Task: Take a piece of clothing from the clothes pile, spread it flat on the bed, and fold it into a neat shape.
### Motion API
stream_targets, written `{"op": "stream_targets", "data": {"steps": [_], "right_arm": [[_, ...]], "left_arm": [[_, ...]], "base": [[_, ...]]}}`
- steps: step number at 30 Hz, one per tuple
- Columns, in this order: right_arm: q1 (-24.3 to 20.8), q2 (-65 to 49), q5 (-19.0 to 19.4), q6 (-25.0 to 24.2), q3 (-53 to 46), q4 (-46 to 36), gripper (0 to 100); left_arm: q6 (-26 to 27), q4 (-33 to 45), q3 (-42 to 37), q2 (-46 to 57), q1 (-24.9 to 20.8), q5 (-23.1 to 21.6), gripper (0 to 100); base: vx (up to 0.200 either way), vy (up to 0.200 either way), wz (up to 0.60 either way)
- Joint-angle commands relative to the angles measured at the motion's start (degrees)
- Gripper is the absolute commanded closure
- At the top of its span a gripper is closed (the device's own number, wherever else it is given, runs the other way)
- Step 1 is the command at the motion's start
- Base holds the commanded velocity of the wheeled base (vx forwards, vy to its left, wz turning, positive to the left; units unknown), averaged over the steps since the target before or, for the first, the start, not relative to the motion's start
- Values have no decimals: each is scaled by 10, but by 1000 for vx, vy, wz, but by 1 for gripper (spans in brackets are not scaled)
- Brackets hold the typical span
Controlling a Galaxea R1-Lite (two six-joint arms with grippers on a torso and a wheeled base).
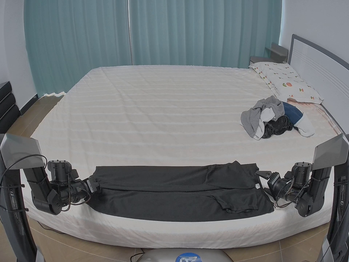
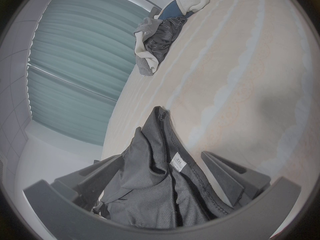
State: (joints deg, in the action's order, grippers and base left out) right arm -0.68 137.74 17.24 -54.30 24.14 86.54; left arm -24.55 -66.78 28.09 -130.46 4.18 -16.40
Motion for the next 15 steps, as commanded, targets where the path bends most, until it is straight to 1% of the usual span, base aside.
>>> {"op": "stream_targets", "data": {"steps": [1, 5, 11, 15], "right_arm": [[1, -2, 0, 0, 0, 1, 0], [0, -2, -1, -1, 1, 1, 0], [1, -3, 0, -2, 2, 2, 0], [9, -9, 0, -20, 3, 13, 0]], "left_arm": [[-1, -2, -1, 5, 14, -4, 100], [-1, -2, -2, 4, 14, -5, 100], [-3, -2, -4, 5, 14, -5, 100], [-6, -2, -1, 3, 14, -5, 100]], "base": [[0, 0, 0], [0, 0, 0], [-200, 200, 0], [0, 0, 0]]}}
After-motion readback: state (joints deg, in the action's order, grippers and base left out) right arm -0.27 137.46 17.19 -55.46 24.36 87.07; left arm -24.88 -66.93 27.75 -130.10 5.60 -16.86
